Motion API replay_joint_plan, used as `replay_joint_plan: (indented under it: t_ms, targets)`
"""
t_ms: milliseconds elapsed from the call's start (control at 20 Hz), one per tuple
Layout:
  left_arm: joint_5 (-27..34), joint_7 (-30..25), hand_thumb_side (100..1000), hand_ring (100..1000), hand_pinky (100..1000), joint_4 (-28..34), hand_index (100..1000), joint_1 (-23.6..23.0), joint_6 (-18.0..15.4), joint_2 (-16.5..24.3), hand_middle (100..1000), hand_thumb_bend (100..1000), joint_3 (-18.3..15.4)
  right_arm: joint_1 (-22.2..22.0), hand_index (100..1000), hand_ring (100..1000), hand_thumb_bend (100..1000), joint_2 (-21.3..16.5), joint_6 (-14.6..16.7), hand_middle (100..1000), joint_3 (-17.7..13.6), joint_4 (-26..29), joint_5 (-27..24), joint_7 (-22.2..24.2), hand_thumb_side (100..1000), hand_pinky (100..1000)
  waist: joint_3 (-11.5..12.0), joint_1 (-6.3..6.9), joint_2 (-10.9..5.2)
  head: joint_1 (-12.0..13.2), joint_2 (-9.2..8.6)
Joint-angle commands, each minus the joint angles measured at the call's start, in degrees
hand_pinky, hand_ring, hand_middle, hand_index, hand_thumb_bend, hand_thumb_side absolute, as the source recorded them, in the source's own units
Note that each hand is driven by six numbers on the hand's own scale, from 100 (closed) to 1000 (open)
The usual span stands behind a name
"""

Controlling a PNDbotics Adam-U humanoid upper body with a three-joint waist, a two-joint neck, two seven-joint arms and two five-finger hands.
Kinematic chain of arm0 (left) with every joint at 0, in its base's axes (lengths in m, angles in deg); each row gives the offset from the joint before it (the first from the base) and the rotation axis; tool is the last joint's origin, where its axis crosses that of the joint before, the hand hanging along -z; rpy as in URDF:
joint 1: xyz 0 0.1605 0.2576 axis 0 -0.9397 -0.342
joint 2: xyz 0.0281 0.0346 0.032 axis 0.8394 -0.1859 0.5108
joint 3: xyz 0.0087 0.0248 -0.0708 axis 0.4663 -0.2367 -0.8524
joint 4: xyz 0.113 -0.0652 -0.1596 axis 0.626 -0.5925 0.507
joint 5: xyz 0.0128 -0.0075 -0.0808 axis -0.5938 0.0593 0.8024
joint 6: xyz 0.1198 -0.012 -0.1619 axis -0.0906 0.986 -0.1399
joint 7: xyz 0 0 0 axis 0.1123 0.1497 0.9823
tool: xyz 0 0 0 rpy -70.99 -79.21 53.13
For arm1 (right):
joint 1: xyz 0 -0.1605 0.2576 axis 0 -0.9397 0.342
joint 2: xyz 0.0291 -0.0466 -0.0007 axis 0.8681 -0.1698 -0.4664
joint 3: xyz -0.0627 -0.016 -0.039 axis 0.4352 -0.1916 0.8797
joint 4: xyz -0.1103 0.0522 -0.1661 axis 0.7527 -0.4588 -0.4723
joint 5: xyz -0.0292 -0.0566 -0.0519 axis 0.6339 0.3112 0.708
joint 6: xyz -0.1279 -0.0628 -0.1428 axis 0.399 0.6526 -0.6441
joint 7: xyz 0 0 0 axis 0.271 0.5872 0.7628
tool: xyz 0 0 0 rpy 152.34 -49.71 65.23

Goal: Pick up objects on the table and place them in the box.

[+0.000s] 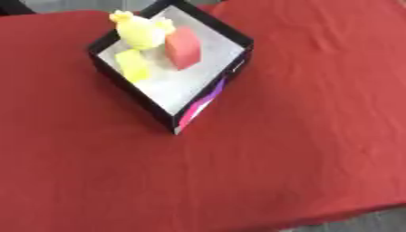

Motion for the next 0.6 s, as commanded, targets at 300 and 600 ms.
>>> replay_joint_plan:
  t_ms: [300,600]
  targets:
    - [-0.5,4.0,665,674,936,0.8,855,-1.6,-1.4,2.4,720,203,-3.7,5.7,508,609,191,14.7,1.6,397,4.7,3.4,2.5,4.7,100,776,0.3,-0.81,-2.82,-0.7,-0.03]
    - [-0.3,6.5,661,673,936,0.7,855,-2.8,-1.6,2.8,718,205,-5.8,4.6,512,607,174,22.9,3.0,403,7.8,3.7,7.0,6.6,100,775,1.0,-1.07,-2.92,-2.0,-0.03]
